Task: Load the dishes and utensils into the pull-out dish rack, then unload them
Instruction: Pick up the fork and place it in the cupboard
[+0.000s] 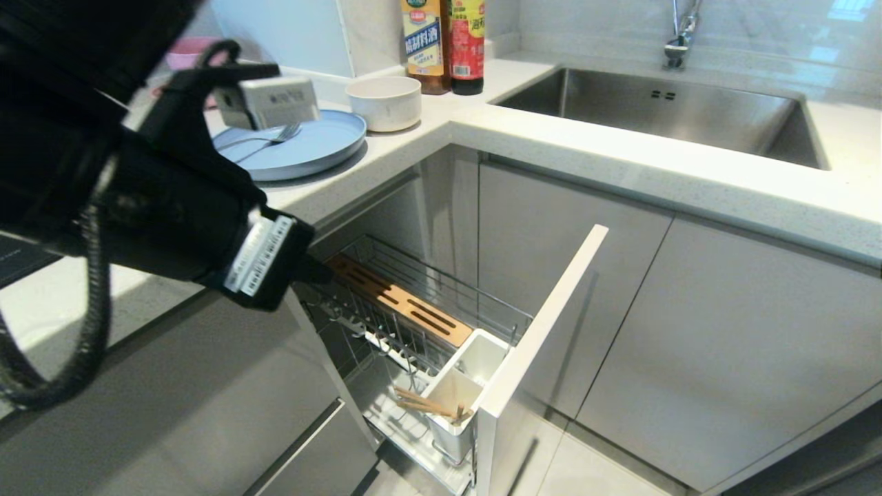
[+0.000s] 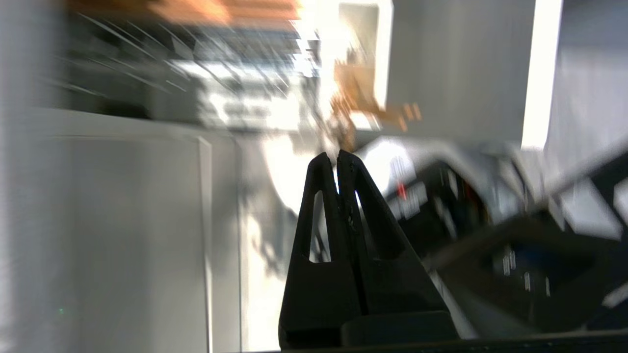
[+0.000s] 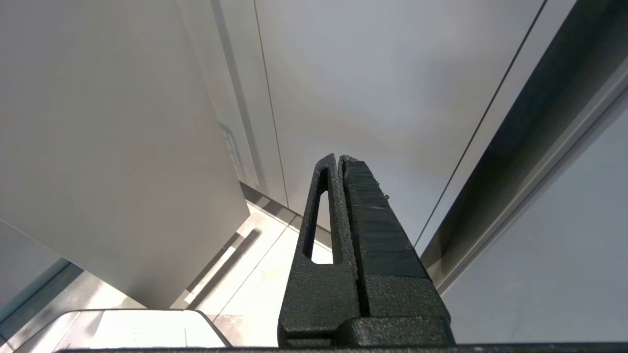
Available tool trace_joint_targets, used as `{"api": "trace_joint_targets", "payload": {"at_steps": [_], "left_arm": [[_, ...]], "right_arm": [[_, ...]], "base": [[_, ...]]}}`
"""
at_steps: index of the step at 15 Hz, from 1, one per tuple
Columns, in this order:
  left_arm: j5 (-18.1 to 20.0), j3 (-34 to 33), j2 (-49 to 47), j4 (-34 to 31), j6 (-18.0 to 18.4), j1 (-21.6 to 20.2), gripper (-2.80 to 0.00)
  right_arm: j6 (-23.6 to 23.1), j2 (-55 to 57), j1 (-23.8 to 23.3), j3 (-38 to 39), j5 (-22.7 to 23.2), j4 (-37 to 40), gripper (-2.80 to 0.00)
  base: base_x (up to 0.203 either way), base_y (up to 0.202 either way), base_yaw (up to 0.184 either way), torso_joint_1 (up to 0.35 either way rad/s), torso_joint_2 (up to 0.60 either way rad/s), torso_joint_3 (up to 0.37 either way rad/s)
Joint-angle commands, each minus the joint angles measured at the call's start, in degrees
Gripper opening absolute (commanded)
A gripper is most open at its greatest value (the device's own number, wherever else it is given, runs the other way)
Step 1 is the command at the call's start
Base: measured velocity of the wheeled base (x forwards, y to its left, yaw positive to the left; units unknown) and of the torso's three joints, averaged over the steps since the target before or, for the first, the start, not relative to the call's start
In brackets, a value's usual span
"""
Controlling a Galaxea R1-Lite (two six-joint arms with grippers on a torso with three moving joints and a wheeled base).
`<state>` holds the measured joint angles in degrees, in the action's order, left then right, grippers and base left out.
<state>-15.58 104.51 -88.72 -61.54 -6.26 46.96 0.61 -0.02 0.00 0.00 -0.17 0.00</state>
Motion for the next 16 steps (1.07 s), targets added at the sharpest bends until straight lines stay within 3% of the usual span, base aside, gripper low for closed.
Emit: {"api": "trace_joint_targets", "payload": {"at_steps": [1, 3, 5, 9, 12, 16], "left_arm": [[-2.9, 3.2, 3.6, -0.3, -0.7, 0.0, -2.8], [-9.1, 5.6, 5.5, 1.8, -1.9, -0.5, -2.8], [-13.8, 5.6, 7.2, 9.2, -2.0, -2.9, -2.8], [-15.2, 5.6, 9.3, 16.6, -1.9, -14.0, -2.8], [-10.0, 5.6, 10.4, 17.5, -1.9, -25.5, -2.8], [6.2, 5.3, 10.5, 17.4, -1.7, -44.6, -2.8]], "right_arm": [[0.0, 0.0, 0.0, 0.1, 0.0, 0.0, -2.8], [0.0, 0.0, 0.0, 0.1, 0.1, 0.0, -2.8], [0.0, 0.0, 0.0, 0.1, 0.0, 0.0, -2.8], [0.0, 0.0, 0.0, 0.1, 0.0, 0.0, -2.8], [0.0, 0.0, 0.0, 0.1, 0.0, 0.0, -2.8], [0.0, 0.0, 0.0, 0.1, 0.0, 0.0, -2.8]], "base": [[0.0, 0.0, 0.0, 0.0, 0.0, 0.0], [0.0, 0.0, 0.0, 0.0, 0.0, 0.0], [0.0, 0.0, 0.0, 0.0, 0.0, 0.0], [0.0, 0.0, 0.0, 0.0, 0.0, 0.0], [0.0, 0.0, 0.0, 0.0, 0.0, 0.0], [0.0, 0.0, 0.0, 0.0, 0.0, 0.0]]}}
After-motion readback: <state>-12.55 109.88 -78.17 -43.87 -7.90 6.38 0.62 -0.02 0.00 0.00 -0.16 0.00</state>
